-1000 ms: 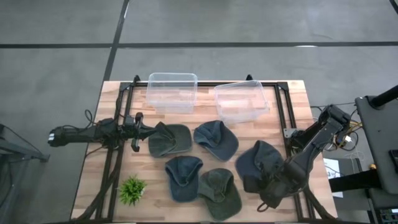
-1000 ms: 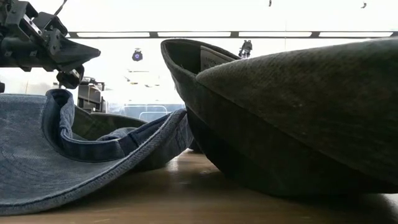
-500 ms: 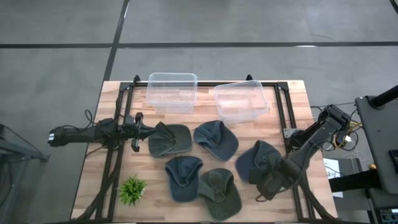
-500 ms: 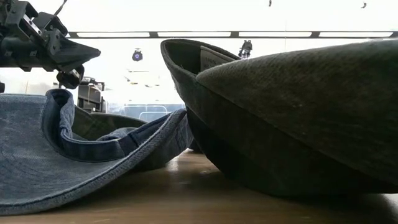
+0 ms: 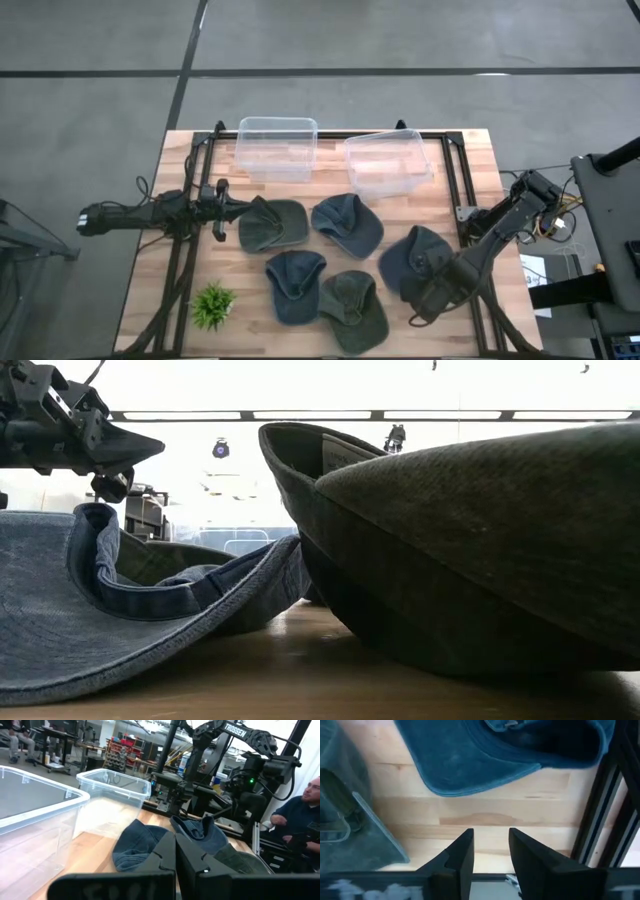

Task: Pick & Place hat
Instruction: Put the middle blue cap into the right transparent bin

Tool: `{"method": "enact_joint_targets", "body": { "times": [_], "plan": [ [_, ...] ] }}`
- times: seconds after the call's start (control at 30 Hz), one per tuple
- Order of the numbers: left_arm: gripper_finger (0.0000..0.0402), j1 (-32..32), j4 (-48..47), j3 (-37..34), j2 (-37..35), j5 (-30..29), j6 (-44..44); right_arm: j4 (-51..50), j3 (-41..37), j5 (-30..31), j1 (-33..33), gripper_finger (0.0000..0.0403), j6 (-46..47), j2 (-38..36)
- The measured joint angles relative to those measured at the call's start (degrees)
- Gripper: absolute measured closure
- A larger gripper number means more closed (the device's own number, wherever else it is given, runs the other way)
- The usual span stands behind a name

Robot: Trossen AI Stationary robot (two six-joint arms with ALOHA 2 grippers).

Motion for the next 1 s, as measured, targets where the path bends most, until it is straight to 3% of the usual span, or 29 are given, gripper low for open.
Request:
{"method": "enact_joint_targets", "body": {
  "times": [0.27, 0.53, 0.63, 1.0],
  "plan": [
    [0.0401, 0.0, 0.1, 0.0, 0.0, -0.2, 0.0, 1.3, 0.1, 1.2, 0.0, 0.0275, -3.7, 0.0],
    [0.0401, 0.0, 0.0, 0.0, 0.0, -0.2, 0.1, 6.4, 0.1, -0.3, 2.6, 0.0278, 14.8, 3.5],
    [0.0401, 0.0, 0.0, 0.0, 0.0, -0.2, 0.1, 6.7, 1.0, -3.6, 2.6, 0.0282, 16.6, 7.4],
    [0.0401, 0.0, 0.2, 0.0, 0.0, -0.6, 0.1, -1.2, 9.8, -3.0, 1.5, 0.0281, 19.5, 15.2]
  ]
}}
